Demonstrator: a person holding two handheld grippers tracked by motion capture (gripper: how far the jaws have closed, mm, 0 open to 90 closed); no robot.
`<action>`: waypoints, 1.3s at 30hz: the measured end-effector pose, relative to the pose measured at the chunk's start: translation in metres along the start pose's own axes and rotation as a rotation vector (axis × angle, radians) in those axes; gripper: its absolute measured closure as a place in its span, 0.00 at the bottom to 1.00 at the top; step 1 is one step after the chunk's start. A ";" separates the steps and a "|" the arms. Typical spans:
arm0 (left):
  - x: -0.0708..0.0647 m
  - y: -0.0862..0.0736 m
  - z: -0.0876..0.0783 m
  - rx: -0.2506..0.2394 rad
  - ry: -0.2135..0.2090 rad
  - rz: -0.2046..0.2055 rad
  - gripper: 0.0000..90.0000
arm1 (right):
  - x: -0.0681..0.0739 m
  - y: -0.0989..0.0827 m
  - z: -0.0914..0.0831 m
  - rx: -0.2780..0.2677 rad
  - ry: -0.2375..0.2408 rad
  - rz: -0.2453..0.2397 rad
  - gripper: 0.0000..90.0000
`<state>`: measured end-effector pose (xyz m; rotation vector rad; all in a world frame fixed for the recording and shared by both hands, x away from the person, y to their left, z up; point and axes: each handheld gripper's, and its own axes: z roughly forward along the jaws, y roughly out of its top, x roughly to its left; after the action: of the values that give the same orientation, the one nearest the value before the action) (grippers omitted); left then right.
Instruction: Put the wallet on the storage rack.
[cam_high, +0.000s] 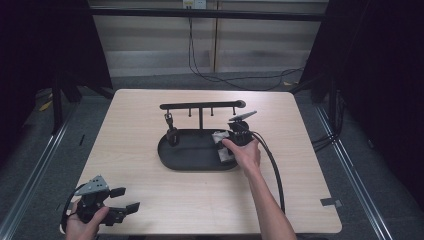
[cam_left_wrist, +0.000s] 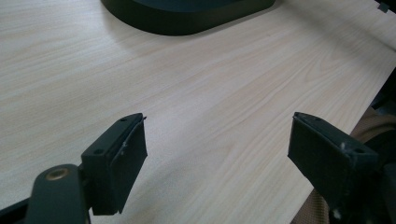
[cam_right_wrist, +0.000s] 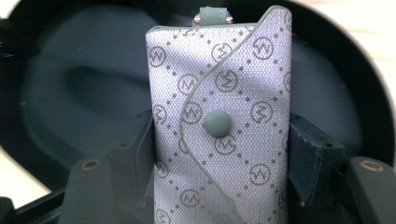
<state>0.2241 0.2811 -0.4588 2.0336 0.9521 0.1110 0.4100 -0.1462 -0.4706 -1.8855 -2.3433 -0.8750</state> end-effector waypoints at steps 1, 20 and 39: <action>0.000 0.000 0.000 -0.001 0.000 -0.001 0.21 | -0.001 0.000 0.000 0.001 -0.014 -0.006 0.36; 0.001 0.000 0.000 -0.004 0.003 -0.004 0.21 | -0.006 -0.006 -0.005 -0.049 -0.013 -0.034 0.31; 0.004 0.000 -0.003 -0.027 0.007 -0.022 0.21 | -0.001 -0.016 -0.042 -0.197 -0.004 -0.131 0.17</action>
<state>0.2257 0.2853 -0.4580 1.9982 0.9726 0.1186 0.3825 -0.1672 -0.4421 -1.8148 -2.4902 -1.1545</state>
